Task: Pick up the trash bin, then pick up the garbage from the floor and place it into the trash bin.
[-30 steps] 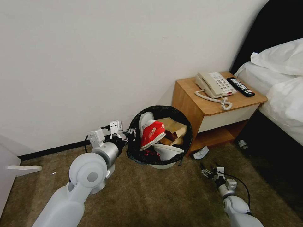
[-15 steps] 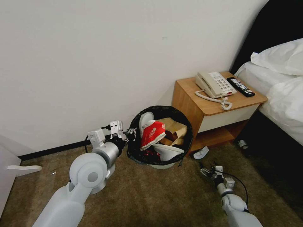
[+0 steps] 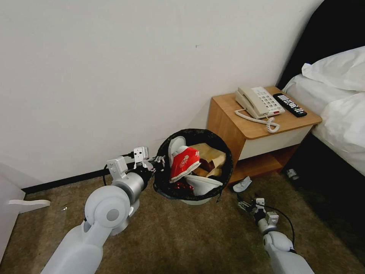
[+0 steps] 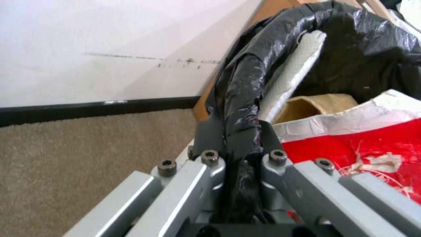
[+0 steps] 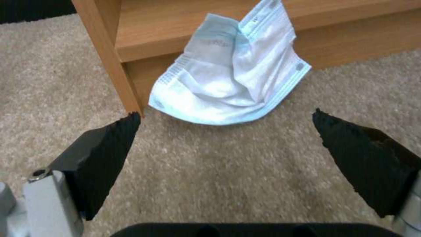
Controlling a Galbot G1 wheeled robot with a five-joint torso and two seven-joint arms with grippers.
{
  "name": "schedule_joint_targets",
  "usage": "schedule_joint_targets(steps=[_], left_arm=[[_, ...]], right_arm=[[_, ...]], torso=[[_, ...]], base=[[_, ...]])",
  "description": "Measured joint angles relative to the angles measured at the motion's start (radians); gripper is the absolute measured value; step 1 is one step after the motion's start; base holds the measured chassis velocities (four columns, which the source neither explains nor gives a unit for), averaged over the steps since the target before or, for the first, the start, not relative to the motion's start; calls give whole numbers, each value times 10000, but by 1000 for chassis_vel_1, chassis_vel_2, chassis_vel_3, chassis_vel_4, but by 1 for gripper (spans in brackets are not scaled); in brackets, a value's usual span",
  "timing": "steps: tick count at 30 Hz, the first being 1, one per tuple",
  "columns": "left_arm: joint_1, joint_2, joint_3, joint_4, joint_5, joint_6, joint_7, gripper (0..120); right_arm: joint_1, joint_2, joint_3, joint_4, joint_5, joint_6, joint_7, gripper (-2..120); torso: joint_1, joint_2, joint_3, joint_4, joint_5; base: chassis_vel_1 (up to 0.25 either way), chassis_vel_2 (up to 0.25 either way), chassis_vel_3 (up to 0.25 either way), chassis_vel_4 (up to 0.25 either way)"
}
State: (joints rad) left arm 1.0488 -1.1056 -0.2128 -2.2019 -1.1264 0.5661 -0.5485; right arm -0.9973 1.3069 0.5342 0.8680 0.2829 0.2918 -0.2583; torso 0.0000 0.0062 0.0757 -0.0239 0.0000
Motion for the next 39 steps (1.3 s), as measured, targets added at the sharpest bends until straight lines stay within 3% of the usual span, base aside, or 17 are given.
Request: schedule_joint_targets(steps=[39], left_arm=[[126,-49,63,11,86,-35,42,4]], right_arm=[[755,72,-180,-700,-81,3,74,100]], torso=[[0,0,0,-1,0]], base=[[0,0,0,0]])
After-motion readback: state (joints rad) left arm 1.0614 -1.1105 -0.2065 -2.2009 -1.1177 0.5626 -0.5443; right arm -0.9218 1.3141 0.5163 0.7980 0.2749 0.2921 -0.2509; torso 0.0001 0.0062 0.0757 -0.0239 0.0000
